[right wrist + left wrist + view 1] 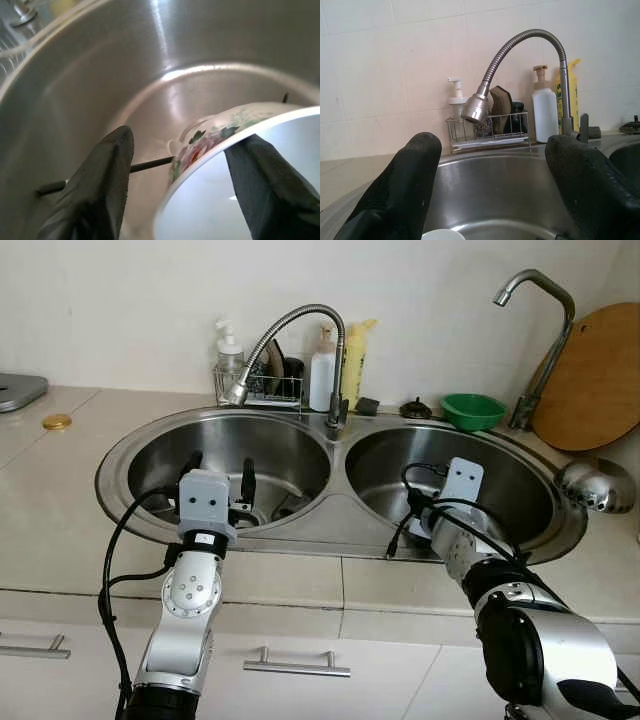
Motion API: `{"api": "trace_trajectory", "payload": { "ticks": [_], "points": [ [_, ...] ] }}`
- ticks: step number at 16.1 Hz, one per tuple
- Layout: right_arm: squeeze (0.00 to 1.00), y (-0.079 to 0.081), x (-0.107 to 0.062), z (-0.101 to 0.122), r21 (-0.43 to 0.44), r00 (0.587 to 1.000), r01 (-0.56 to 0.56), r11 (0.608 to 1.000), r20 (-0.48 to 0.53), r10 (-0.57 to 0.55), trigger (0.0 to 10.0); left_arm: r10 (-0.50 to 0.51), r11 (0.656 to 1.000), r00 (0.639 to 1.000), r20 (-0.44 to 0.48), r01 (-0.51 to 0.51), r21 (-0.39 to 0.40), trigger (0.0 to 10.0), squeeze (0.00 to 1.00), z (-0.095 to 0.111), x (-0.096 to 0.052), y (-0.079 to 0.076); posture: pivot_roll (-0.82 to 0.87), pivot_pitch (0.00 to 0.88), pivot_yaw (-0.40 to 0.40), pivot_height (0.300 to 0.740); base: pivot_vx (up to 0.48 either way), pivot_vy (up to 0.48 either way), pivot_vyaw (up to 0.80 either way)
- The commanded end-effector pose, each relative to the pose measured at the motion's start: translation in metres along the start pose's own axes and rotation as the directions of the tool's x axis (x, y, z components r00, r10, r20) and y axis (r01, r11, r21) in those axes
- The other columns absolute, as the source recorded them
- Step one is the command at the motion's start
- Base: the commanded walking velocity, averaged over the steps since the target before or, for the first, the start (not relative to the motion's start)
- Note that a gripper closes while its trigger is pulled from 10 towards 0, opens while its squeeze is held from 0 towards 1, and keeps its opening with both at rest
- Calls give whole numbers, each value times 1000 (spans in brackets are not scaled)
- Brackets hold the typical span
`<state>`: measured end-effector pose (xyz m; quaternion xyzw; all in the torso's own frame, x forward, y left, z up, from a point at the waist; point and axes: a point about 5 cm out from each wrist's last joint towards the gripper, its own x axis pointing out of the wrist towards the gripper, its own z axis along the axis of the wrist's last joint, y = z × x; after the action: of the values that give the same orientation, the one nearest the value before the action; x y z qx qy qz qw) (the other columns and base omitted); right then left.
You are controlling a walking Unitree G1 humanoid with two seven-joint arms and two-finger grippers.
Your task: Kitchen organization
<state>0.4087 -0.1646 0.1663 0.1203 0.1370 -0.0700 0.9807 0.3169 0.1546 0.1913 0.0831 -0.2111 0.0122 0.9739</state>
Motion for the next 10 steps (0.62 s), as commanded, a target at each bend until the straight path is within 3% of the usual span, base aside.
{"api": "trace_trajectory", "payload": {
  "ticks": [1, 5, 7, 8, 9, 10],
  "points": [
    [1000, 2, 0, 13, -128, 1000, -2, 992, 21, 4, 10000, -12, 1000, 1000, -15, 12, 4, 10000, 0, -3, -1, -1, 77, 0, -49, 740, 0, 0, 0],
    [1000, 0, 0, 1, -267, 999, 7, 964, -47, -20, 10000, -15, 1000, 1000, -20, 15, 4, 10000, 0, -4, -1, -2, 75, 0, -50, 740, 0, 0, 0],
    [1000, 3, 0, -4, -316, 997, -43, 948, -77, 20, 10000, -15, 1000, 1000, -22, 15, 5, 10000, 0, -4, -1, -2, 74, 0, -50, 740, 0, 0, 0],
    [1000, 11, -1, -11, -369, 989, -131, 920, -116, 94, 10000, -15, 1000, 1000, -23, 15, 5, 10000, 0, -4, -1, -2, 74, 0, -50, 740, 0, 0, 0],
    [541, 16, -2, -14, -407, 983, -172, 897, -129, 131, 10000, -15, 1000, 1000, -24, 15, 6, 10000, 0, -4, -1, -2, 74, 0, -50, 740, 0, 0, 0],
    [0, 19, -3, -15, -472, 977, -211, 856, -132, 168, 10000, -14, 1000, 1000, -24, 14, 6, 10000, 0, -5, -1, -2, 74, 0, -50, 740, 0, 0, 0]
  ]
}}
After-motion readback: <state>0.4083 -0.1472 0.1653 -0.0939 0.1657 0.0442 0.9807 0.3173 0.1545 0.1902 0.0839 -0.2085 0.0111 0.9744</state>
